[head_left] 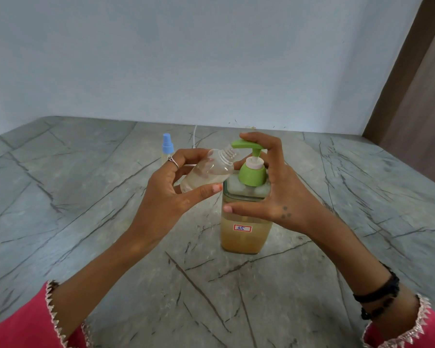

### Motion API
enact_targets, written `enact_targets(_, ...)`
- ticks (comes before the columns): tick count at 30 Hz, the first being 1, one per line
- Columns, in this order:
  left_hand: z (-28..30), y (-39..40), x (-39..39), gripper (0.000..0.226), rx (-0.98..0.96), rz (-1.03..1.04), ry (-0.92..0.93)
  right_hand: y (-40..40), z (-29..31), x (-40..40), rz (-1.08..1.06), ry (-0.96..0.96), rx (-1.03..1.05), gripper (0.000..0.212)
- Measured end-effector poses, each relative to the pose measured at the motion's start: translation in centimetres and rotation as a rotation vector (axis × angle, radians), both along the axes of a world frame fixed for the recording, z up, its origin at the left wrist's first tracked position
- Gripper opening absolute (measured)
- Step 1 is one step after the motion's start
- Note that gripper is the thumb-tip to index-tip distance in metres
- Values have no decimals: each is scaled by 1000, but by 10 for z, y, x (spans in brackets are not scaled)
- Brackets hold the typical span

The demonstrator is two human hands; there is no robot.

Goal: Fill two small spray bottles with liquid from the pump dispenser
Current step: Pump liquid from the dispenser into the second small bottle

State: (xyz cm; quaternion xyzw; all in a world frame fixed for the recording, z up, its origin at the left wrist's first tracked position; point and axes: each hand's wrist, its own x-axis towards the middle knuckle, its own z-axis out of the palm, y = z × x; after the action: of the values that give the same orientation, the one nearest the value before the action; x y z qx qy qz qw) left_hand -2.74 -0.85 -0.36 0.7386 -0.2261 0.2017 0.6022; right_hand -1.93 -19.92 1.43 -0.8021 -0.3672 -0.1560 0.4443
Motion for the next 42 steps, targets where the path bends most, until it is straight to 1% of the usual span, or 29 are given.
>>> enact_targets(8, 1, -1, -1, 45, -11, -3, -9, -1, 0, 1, 6, 8, 13, 87)
enact_targets(13, 1, -1, -2, 46, -2, -1, -12, -2, 0, 1, -2, 42, 65, 80)
enact_targets(22, -1, 0, 0, 47, 8, 3, -13, -1, -1, 1, -40, 15, 115, 75)
enact_targets(30, -2, 0, 1, 47, -3, -3, -12, 1, -3, 0, -35, 9, 75, 80)
enact_targets(37, -2, 0, 1, 47, 3, 4, -23, 0, -3, 0, -63, -13, 39, 97)
enact_targets(42, -2, 0, 1, 46, 12, 11, -26, 0, -3, -1, -76, -25, 21, 95)
